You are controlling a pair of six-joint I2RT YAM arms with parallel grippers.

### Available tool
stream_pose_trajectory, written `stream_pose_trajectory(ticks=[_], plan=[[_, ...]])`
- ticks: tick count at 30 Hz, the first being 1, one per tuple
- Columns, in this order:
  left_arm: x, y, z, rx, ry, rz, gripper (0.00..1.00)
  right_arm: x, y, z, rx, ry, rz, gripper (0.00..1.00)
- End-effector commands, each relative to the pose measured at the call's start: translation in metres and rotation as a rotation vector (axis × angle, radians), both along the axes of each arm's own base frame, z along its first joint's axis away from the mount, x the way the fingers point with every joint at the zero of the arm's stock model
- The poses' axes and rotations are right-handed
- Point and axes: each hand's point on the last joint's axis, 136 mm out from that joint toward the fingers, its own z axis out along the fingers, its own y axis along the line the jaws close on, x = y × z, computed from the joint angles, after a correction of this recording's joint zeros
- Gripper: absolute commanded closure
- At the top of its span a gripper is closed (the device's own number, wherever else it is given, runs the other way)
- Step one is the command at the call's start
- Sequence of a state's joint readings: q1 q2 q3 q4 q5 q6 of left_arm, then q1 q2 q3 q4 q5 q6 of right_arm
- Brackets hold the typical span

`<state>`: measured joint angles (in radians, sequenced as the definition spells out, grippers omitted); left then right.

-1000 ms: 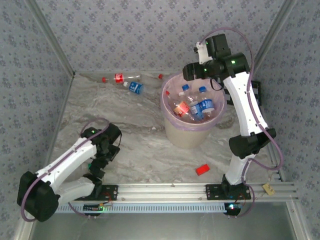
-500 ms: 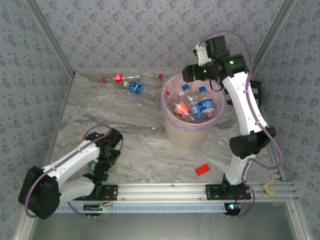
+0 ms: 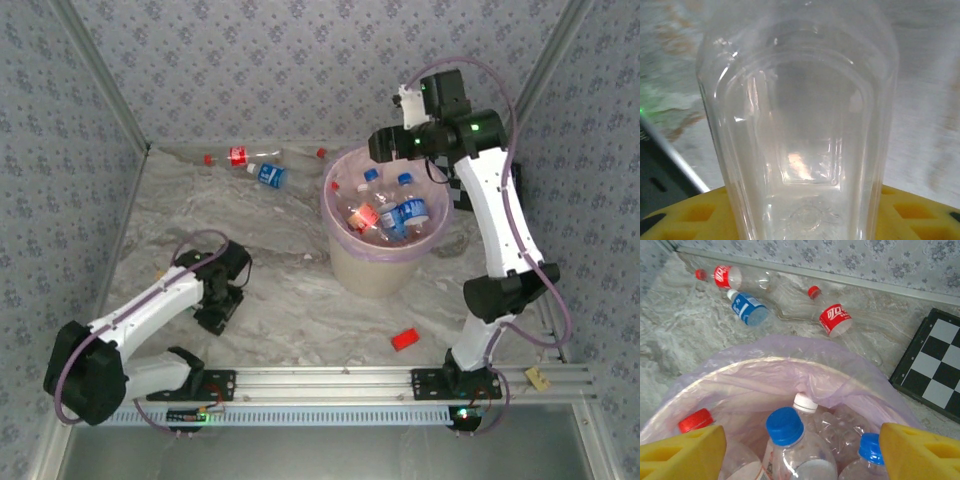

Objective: Put the plastic bottles in the bin

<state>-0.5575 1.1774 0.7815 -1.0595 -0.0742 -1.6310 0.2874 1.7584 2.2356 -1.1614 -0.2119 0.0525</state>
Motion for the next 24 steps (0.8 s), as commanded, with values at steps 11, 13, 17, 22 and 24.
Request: stream_pose_trajectory(ticks=[11, 13, 17, 22, 24], plan=[[0.153, -0.102, 0.166, -0.138, -0.827, -0.693, 0.68, -0.056, 0.06, 0.071, 0.375, -0.038, 0.268, 0.19], [0.156, -0.125, 0.193, -0.192, -0.952, -0.841, 0.68, -0.06, 0.074, 0.075, 0.388, -0.032, 0.295, 0.18], [0.153, -0.148, 0.231, -0.27, -1.123, -0.964, 0.7, -0.063, 0.11, 0.074, 0.386, -0.012, 0.354, 0.17], [0.138, -0.166, 0.255, -0.36, -1.24, -1.092, 0.7, -0.053, 0.147, 0.065, 0.392, 0.021, 0.379, 0.11], [0.131, -0.169, 0.258, -0.371, -1.248, -1.129, 0.7, -0.049, 0.161, 0.057, 0.378, 0.036, 0.382, 0.09]])
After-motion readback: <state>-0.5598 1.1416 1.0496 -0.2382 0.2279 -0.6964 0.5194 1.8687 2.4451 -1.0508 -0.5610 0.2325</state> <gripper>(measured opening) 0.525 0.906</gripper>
